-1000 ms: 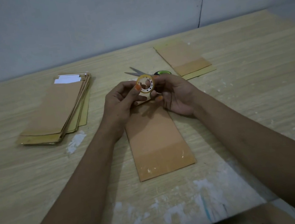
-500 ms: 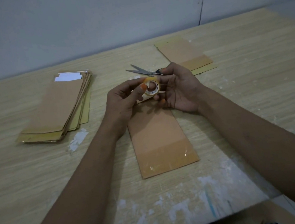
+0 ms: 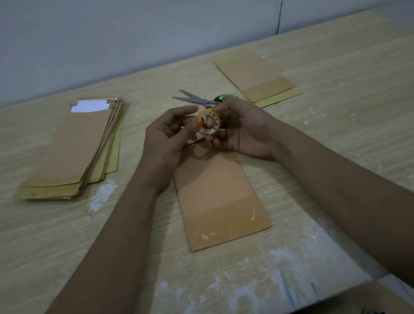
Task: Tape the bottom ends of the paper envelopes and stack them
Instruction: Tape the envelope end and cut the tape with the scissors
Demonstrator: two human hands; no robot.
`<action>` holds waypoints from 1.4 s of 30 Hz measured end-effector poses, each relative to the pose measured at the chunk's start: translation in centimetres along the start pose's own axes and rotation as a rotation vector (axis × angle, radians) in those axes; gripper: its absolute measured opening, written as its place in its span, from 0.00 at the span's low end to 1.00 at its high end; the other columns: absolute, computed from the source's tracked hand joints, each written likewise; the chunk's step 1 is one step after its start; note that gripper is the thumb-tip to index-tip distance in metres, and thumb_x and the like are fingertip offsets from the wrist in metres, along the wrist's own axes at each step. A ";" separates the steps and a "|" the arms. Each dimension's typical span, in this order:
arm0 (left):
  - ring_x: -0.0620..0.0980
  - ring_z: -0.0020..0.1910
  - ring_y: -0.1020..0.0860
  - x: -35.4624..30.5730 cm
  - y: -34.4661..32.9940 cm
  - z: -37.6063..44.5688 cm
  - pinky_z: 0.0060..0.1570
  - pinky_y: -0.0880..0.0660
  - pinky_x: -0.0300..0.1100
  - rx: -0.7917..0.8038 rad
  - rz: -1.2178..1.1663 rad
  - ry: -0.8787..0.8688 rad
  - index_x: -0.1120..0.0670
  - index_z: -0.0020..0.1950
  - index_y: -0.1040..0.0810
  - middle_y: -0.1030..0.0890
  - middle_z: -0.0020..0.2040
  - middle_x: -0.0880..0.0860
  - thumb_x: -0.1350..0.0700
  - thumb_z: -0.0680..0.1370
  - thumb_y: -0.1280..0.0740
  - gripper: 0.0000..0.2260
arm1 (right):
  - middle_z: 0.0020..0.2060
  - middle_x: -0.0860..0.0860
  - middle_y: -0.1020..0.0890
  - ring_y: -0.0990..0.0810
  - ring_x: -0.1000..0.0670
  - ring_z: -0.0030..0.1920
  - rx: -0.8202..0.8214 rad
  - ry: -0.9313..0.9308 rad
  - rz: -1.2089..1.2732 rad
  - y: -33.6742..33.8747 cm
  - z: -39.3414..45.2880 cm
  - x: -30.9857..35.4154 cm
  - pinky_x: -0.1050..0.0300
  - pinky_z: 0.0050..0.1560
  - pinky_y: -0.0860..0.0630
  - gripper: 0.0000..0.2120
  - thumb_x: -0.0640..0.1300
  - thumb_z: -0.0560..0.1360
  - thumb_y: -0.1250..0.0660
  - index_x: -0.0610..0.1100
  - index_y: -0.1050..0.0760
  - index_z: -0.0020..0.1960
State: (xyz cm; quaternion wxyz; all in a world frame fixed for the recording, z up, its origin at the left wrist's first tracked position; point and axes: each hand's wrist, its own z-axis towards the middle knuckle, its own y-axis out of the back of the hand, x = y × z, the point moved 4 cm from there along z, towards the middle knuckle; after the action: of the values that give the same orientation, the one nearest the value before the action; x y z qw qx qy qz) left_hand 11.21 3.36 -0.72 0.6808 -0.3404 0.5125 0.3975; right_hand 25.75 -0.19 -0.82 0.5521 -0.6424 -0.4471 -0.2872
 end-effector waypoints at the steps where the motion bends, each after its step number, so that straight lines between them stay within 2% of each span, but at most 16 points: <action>1: 0.39 0.33 0.23 0.2 0.1 0.2 0.37 0.27 0.31 -0.012 -0.009 0.006 0.62 0.59 0.23 0.17 0.37 0.46 0.67 0.77 0.33 0.10 | 0.35 0.45 0.21 0.22 0.48 0.32 0.005 -0.002 0.024 0.1 0.0 0.0 0.60 0.32 0.24 0.10 0.42 0.78 0.43 0.37 0.26 0.46; 4: 0.41 0.34 0.23 0.4 0.4 0.3 0.38 0.26 0.33 -0.033 -0.010 0.007 0.60 0.55 0.21 0.16 0.38 0.46 0.67 0.77 0.32 0.08 | 0.35 0.45 0.20 0.21 0.48 0.32 0.015 0.007 0.043 0.1 -0.1 0.0 0.60 0.31 0.23 0.10 0.41 0.78 0.43 0.37 0.26 0.48; 9: 0.43 0.36 0.22 0.3 0.3 0.2 0.39 0.25 0.34 -0.038 -0.028 0.008 0.56 0.51 0.19 0.16 0.41 0.47 0.66 0.76 0.31 0.07 | 0.34 0.45 0.21 0.21 0.48 0.30 0.005 0.023 -0.009 -0.2 0.2 0.0 0.60 0.31 0.24 0.09 0.40 0.78 0.42 0.38 0.27 0.43; 11: 0.46 0.39 0.22 0.3 0.4 0.2 0.41 0.24 0.35 -0.040 -0.039 0.015 0.56 0.51 0.18 0.15 0.42 0.49 0.65 0.75 0.30 0.07 | 0.36 0.44 0.22 0.21 0.47 0.31 0.013 0.025 -0.009 -0.4 0.3 0.0 0.59 0.32 0.24 0.08 0.40 0.78 0.43 0.38 0.26 0.46; 15: 0.45 0.38 0.21 0.4 0.4 0.1 0.41 0.24 0.35 -0.058 -0.081 0.038 0.57 0.52 0.18 0.16 0.44 0.52 0.61 0.73 0.29 0.08 | 0.39 0.44 0.22 0.20 0.47 0.33 0.037 0.021 -0.011 -0.3 0.3 -0.1 0.59 0.33 0.23 0.09 0.40 0.78 0.43 0.37 0.26 0.49; 18: 0.52 0.43 0.21 0.7 0.5 0.2 0.44 0.22 0.39 -0.043 -0.098 0.051 0.56 0.54 0.18 0.16 0.47 0.57 0.60 0.74 0.28 0.09 | 0.40 0.43 0.23 0.20 0.47 0.33 0.044 0.023 0.023 -0.4 0.4 -0.2 0.58 0.34 0.22 0.08 0.40 0.78 0.43 0.37 0.28 0.52; 20: 0.55 0.45 0.22 0.7 0.4 0.1 0.46 0.23 0.40 -0.023 -0.086 0.049 0.56 0.54 0.17 0.16 0.46 0.57 0.58 0.74 0.27 0.09 | 0.39 0.44 0.23 0.19 0.47 0.33 0.048 0.030 0.022 -0.3 0.4 -0.2 0.58 0.34 0.23 0.09 0.40 0.78 0.43 0.37 0.27 0.49; 24: 0.50 0.44 0.19 0.3 0.1 0.0 0.46 0.21 0.39 -0.006 -0.072 0.033 0.57 0.53 0.17 0.14 0.45 0.54 0.57 0.73 0.29 0.10 | 0.36 0.44 0.21 0.20 0.47 0.34 0.039 0.049 -0.019 -0.4 0.5 -0.2 0.59 0.33 0.23 0.11 0.41 0.77 0.43 0.38 0.26 0.41; 29: 0.47 0.44 0.18 0.2 0.1 0.0 0.45 0.21 0.38 -0.023 -0.090 0.045 0.58 0.53 0.18 0.14 0.45 0.51 0.58 0.72 0.30 0.11 | 0.36 0.45 0.19 0.21 0.47 0.35 0.047 0.072 -0.042 -0.5 0.4 -0.2 0.58 0.35 0.24 0.10 0.40 0.78 0.44 0.37 0.25 0.48; 35: 0.52 0.46 0.19 0.6 0.4 0.1 0.48 0.21 0.43 -0.014 -0.088 0.058 0.57 0.57 0.18 0.15 0.49 0.58 0.56 0.72 0.29 0.14 | 0.40 0.45 0.19 0.19 0.46 0.38 0.048 0.092 -0.015 -0.4 0.4 -0.3 0.56 0.39 0.23 0.07 0.39 0.78 0.42 0.39 0.26 0.51; 39: 0.52 0.44 0.18 0.5 0.6 0.1 0.43 0.20 0.43 -0.017 -0.105 0.051 0.58 0.54 0.18 0.15 0.47 0.57 0.57 0.71 0.28 0.12 | 0.42 0.44 0.19 0.18 0.46 0.38 0.049 0.097 -0.019 -0.5 0.4 -0.2 0.55 0.41 0.24 0.09 0.40 0.75 0.38 0.38 0.25 0.53; 42: 0.49 0.40 0.17 0.4 0.5 0.2 0.37 0.20 0.39 -0.027 -0.157 0.055 0.63 0.55 0.20 0.15 0.45 0.56 0.63 0.75 0.30 0.10 | 0.43 0.44 0.19 0.18 0.46 0.39 0.051 0.089 -0.014 -0.6 0.3 -0.1 0.55 0.40 0.23 0.12 0.41 0.72 0.36 0.38 0.25 0.54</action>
State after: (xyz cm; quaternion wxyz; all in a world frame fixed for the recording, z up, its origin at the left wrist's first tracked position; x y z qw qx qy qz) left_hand 10.88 3.81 -1.06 0.6909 -0.3996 0.4971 0.3403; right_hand 25.16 0.09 -0.73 0.5855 -0.6117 -0.4338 -0.3080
